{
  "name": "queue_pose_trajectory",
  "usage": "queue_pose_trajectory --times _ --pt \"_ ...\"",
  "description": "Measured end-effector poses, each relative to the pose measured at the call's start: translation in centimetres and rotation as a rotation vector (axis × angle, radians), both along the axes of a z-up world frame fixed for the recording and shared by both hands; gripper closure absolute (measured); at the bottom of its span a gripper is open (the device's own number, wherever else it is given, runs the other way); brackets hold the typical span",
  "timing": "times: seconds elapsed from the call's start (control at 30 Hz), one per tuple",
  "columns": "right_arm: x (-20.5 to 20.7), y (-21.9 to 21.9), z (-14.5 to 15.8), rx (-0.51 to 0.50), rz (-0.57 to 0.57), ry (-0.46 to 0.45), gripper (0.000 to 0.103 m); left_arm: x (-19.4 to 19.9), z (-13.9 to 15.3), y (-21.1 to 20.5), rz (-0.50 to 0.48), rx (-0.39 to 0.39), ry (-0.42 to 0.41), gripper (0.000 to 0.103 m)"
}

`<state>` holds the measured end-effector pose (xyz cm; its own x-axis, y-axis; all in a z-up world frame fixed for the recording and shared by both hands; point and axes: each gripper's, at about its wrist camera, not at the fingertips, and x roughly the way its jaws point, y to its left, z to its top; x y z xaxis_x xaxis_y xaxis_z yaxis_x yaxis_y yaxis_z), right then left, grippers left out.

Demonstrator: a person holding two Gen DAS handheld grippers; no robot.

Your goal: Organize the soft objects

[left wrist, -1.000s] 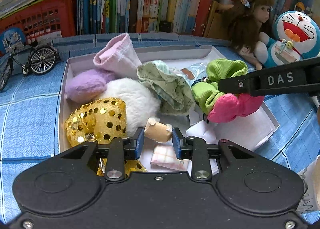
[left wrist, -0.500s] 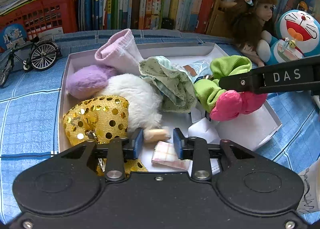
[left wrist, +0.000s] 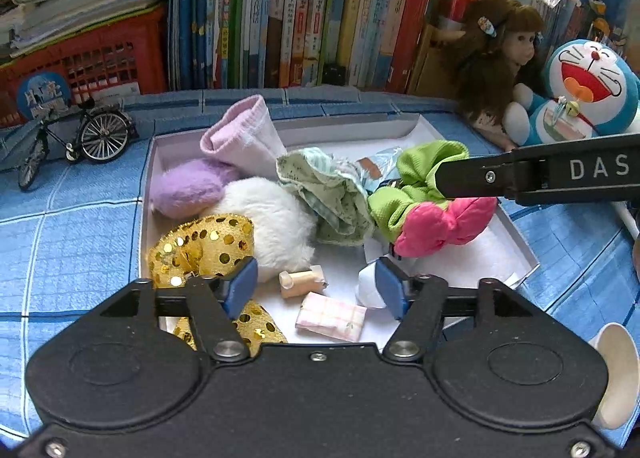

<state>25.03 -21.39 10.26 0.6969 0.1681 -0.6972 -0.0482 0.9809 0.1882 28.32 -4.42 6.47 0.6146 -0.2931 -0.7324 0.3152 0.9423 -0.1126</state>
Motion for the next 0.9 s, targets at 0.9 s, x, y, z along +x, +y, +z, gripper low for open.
queue_pose_trajectory --times 0.9 --pt "-8.3 -2.3 5.6 0.004 -0.03 -0.368 0.0 -7.2 6.4 2.0 0.059 -0.017 -0.213 0.007"
